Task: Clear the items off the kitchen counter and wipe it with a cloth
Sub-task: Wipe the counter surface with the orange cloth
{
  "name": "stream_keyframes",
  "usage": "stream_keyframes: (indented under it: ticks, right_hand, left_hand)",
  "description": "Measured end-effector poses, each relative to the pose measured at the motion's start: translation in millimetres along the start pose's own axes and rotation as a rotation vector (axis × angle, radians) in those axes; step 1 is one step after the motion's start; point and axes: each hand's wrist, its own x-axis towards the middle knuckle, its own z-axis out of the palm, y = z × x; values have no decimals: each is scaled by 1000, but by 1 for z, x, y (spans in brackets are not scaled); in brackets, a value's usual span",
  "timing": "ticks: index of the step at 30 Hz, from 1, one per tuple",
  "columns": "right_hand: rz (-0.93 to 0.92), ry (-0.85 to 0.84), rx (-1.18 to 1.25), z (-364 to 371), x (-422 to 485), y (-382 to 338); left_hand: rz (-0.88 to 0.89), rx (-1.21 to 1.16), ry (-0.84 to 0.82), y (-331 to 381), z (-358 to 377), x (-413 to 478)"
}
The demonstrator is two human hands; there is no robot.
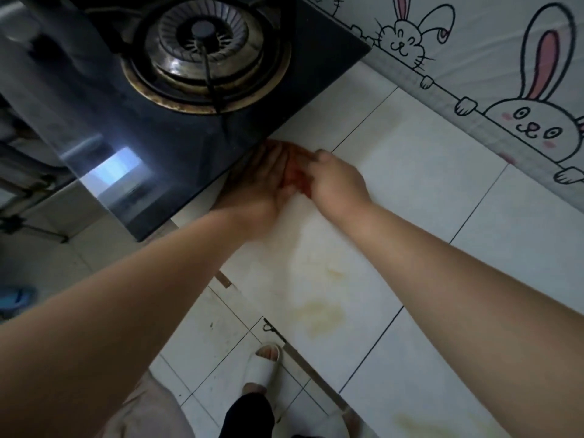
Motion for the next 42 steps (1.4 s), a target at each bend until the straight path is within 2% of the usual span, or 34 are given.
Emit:
stream_keyframes:
  ticks: [3,5,7,9,12,15,17,20,24,29,32,35,37,39,41,42]
  right_hand:
    - [-104,-61,-7,11,-46,-6]
    - [-191,-145,37,16,-81,-17]
    - [-151,-197,171,18,-111,-29]
    - [-141,-217,202,18,-128,-36]
    - [-191,-245,122,19,-122,-35]
    - [-102,-217,140,23,-71,-34]
    - [-106,-176,9,29,-33,-37]
    - [-114,-166,17,28,-4,-43]
    - [-191,-178,-36,26,-28,-39]
    - [-83,-305,147,16,-119,-17]
    - [-263,-301,81,6,-172,-4]
    - [-429,-236,-22,3,-189,7]
    - [-336,-297,6,0,-174,3]
    - [-140,-385,127,-3,-143,-2]
    - [57,-339,329,-5,-103,-6]
    - [99,-287,326,-4,-81,-6]
  left_hand:
    - [58,25,54,-11,15,-61]
    - [51,45,32,-16,30,-105]
    - [41,78,11,-16,41,-143]
    - [40,109,13,-13,46,-164]
    - [48,128,-2,-19,43,-158]
    - [35,106,21,-37,31,-124]
    - [-37,92,35,-44,20,-95]
    - [-117,114,10,-46,13,-68]
    - [-75,22,122,-36,32,-93]
    - [-26,29,97,14,65,-168]
    - [7,48,45,42,77,-202]
    - [33,48,-15,48,76,-210]
    - [62,68,-36,38,69,-198]
    - [69,102,-51,25,58,-175]
    - [41,120,-31,14,43,-142]
    - [10,127,-20,10,35,-123]
